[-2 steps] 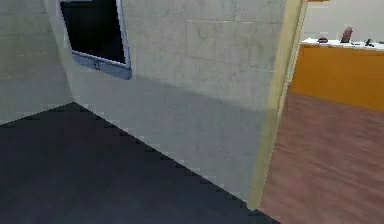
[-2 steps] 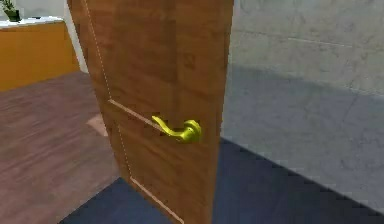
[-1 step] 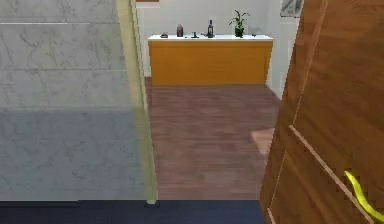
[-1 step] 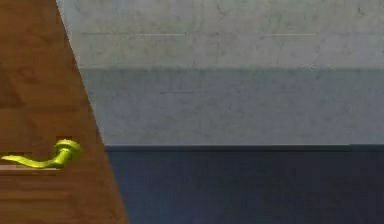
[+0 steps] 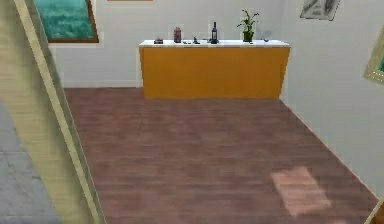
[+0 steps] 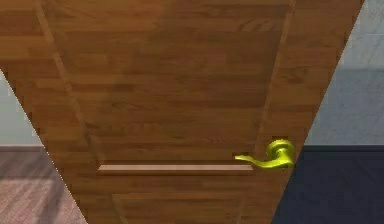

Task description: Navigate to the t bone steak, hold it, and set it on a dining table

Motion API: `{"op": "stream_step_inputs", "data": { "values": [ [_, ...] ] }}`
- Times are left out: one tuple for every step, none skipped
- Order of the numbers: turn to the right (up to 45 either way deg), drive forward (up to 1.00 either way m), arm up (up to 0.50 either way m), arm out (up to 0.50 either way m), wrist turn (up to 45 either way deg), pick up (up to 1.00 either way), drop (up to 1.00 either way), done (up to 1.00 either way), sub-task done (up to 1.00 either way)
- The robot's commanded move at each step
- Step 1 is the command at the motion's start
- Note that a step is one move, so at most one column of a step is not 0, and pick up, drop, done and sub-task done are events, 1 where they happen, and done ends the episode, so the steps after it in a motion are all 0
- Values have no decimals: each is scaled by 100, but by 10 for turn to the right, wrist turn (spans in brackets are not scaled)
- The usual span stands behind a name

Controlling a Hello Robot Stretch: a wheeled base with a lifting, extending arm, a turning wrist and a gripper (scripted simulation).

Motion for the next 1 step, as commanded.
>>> {"op": "stream_step_inputs", "data": {
  "values": [
    [30, 0, 0, 0, 0, 0, 0, 0, 0]
  ]
}}
